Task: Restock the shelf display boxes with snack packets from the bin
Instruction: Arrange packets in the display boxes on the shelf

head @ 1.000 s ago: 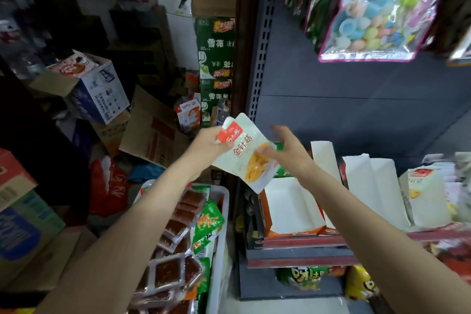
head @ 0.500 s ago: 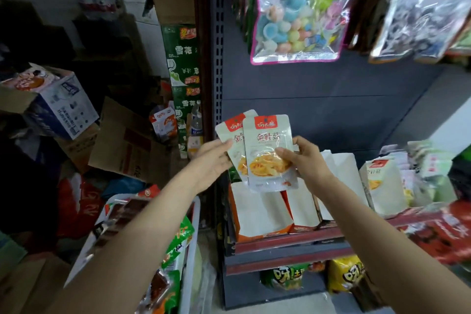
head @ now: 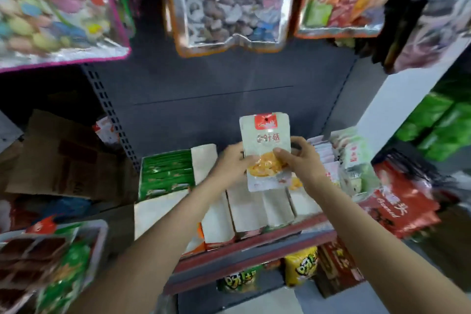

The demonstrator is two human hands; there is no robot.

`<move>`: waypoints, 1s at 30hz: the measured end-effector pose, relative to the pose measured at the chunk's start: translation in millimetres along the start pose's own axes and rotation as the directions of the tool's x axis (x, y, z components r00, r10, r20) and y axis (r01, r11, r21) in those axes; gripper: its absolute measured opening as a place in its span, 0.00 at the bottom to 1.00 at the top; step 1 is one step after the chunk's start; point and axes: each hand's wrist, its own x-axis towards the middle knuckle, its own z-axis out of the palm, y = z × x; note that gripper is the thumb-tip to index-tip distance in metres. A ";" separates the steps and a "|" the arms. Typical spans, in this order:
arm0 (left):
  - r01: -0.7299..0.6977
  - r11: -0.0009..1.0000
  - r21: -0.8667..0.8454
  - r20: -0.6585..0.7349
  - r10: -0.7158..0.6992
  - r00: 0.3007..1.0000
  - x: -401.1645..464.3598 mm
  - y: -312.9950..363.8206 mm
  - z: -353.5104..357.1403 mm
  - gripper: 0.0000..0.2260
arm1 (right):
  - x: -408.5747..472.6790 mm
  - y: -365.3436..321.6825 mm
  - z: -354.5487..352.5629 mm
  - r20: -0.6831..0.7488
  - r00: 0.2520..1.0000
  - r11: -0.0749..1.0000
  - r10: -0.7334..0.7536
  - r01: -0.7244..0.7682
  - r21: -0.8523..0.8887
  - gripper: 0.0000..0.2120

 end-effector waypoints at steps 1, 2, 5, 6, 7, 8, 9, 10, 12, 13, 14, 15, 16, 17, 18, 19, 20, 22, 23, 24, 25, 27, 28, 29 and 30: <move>0.003 0.998 0.066 -0.015 -0.002 1.000 12.7 0.4 20.0 0.13 | 7.0 8.5 -20.4 0.000 1.000 1.000 -0.009 0.009 -0.026 0.11; 0.012 0.994 0.108 -0.021 -0.009 1.000 24.6 1.0 39.8 0.12 | 13.6 16.7 -40.4 0.006 1.000 0.998 -0.012 0.012 -0.055 0.10; 0.003 0.981 0.195 0.002 -0.003 1.000 51.1 3.6 91.6 0.10 | 30.2 38.5 -91.7 -0.001 1.000 0.993 0.000 0.000 -0.118 0.08; 0.000 0.972 0.236 -0.002 0.001 1.000 55.9 5.7 104.2 0.10 | 35.2 45.3 -103.8 -0.005 1.000 0.993 0.000 0.000 -0.120 0.09; 0.011 0.963 0.268 -0.012 -0.008 1.000 59.8 5.4 114.1 0.10 | 39.0 50.7 -113.1 -0.001 1.000 0.993 0.002 -0.002 -0.118 0.09; 0.028 0.961 0.275 -0.027 -0.021 0.999 62.9 5.1 121.0 0.11 | 41.7 55.3 -119.2 0.012 1.000 0.994 0.010 -0.009 -0.112 0.09; 0.052 0.963 0.263 -0.049 -0.040 0.998 65.7 4.7 124.6 0.12 | 43.7 59.2 -122.3 0.038 0.999 0.994 0.022 -0.018 -0.107 0.08; 0.069 0.968 0.243 -0.074 -0.053 0.996 67.8 4.3 126.1 0.12 | 45.2 62.4 -123.3 0.068 0.997 0.994 0.029 -0.021 -0.110 0.08; 0.047 0.976 0.213 -0.143 -0.017 0.990 71.0 3.6 125.3 0.11 | 48.1 69.1 -121.4 0.109 0.994 0.989 0.028 -0.012 -0.144 0.09; 0.015 0.976 0.218 -0.192 0.028 0.981 72.0 3.1 123.8 0.10 | 49.9 73.0 -120.2 0.122 0.992 0.987 0.027 -0.007 -0.160 0.09; -0.020 0.972 0.236 -0.239 0.078 0.968 72.0 2.3 122.2 0.09 | 52.4 78.5 -119.7 0.128 0.991 0.981 0.032 -0.006 -0.195 0.09; -0.048 0.959 0.278 -0.265 0.124 0.956 71.3 0.9 121.0 0.08 | 54.9 84.0 -119.1 0.131 0.991 0.968 0.035 -0.001 -0.250 0.08; -0.071 0.939 0.336 -0.261 0.166 0.951 70.7 -0.6 120.5 0.09 | 58.1 90.2 -119.4 0.127 0.991 0.947 0.042 0.002 -0.322 0.06; -0.089 0.910 0.405 -0.231 0.195 0.953 70.6 -3.0 121.0 0.09 | 60.4 94.4 -119.6 0.126 0.991 0.920 0.044 0.009 -0.393 0.06; -0.095 0.877 0.471 -0.194 0.208 0.959 70.7 -5.3 122.0 0.09 | 61.1 95.9 -118.6 0.121 0.992 0.892 0.046 0.013 -0.452 0.06; -0.088 0.845 0.527 -0.164 0.203 0.965 70.7 -6.6 123.3 0.10 | 60.8 96.1 -117.1 0.116 0.992 0.864 0.046 0.019 -0.503 0.07; -0.083 0.819 0.568 -0.143 0.198 0.970 70.2 -7.0 124.8 0.11 | 59.4 94.4 -114.9 0.112 0.993 0.838 0.036 0.031 -0.545 0.09; -0.084 0.790 0.607 -0.124 0.199 0.972 70.6 -9.2 127.9 0.14 | 56.0 91.1 -110.6 0.112 0.994 0.798 -0.001 0.068 -0.599 0.11; -0.077 0.776 0.626 -0.122 0.195 0.973 71.4 -10.1 129.0 0.15 | 53.5 89.0 -109.1 0.114 0.993 0.788 -0.026 0.090 -0.609 0.13; -0.058 0.757 0.651 -0.122 0.180 0.976 72.0 -11.7 130.2 0.15 | 51.7 88.2 -108.5 0.117 0.992 0.787 -0.047 0.109 -0.608 0.14; -0.049 0.735 0.676 -0.119 0.175 0.977 72.8 -14.7 131.4 0.14 | 51.0 87.8 -108.5 0.120 0.990 0.786 -0.080 0.136 -0.603 0.16; -0.032 0.708 0.706 -0.103 0.147 0.984 72.6 -21.9 133.4 0.09 | 54.1 90.5 -109.6 0.125 0.976 0.777 -0.175 0.215 -0.592 0.15; -0.022 0.706 0.708 -0.108 0.138 0.985 70.6 -21.9 135.1 0.07 | 57.7 92.9 -110.3 0.136 0.967 0.762 -0.217 0.255 -0.595 0.12; -0.010 0.703 0.711 -0.122 0.137 0.983 67.9 -20.7 137.3 0.07 | 61.2 94.8 -111.2 0.155 0.959 0.736 -0.238 0.282 -0.615 0.09; 0.007 0.705 0.709 -0.141 0.133 0.981 66.4 -19.8 139.1 0.08 | 64.2 95.4 -111.4 0.173 0.954 0.703 -0.244 0.297 -0.646 0.08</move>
